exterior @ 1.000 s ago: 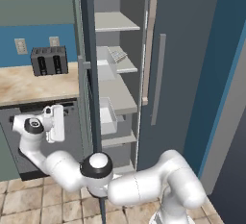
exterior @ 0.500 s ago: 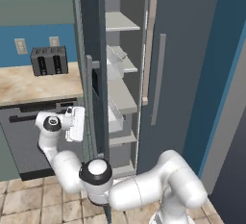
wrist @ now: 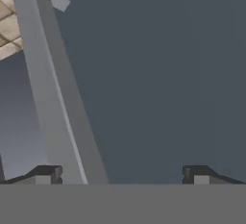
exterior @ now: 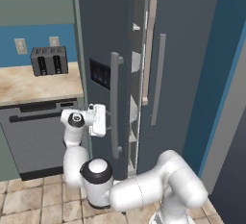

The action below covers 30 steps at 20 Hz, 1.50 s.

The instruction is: The ice cube tray has been filled with water. Take the tray and place it in the freezer to make ice. Close the freezer door after placing the tray.

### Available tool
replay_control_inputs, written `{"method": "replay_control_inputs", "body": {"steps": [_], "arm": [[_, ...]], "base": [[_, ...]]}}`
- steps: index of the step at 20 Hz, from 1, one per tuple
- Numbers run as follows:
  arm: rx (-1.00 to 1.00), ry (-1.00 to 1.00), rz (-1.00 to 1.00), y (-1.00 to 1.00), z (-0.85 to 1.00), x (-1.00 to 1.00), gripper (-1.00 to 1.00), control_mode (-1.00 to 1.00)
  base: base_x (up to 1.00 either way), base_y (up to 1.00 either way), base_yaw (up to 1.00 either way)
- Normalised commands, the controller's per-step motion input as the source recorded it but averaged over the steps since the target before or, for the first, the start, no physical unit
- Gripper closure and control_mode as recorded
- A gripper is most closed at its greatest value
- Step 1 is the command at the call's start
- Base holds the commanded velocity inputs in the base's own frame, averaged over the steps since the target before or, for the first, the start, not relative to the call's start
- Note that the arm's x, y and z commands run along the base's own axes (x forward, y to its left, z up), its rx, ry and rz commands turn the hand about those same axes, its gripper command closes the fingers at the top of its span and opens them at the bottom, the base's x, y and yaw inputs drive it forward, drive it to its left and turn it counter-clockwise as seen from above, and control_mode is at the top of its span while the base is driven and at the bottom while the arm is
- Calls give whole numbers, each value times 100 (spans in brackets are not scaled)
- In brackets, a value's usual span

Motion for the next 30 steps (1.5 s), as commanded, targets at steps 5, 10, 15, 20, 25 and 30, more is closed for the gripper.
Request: {"method": "replay_control_inputs", "body": {"steps": [5,10,15,20,25,30], "arm": [[-1,12,5,-100,0,76,-100,-100],[0,10,19,-100,-6,100,-100,-100],[3,9,26,-99,-6,100,-100,-100],[8,10,34,-88,0,100,-100,-100],[12,14,39,-77,0,100,-100,-100],[13,16,41,-69,0,100,-100,-100]], "base": [[0,0,0],[0,0,0],[0,0,0],[0,0,0],[0,0,0],[0,0,0]]}}
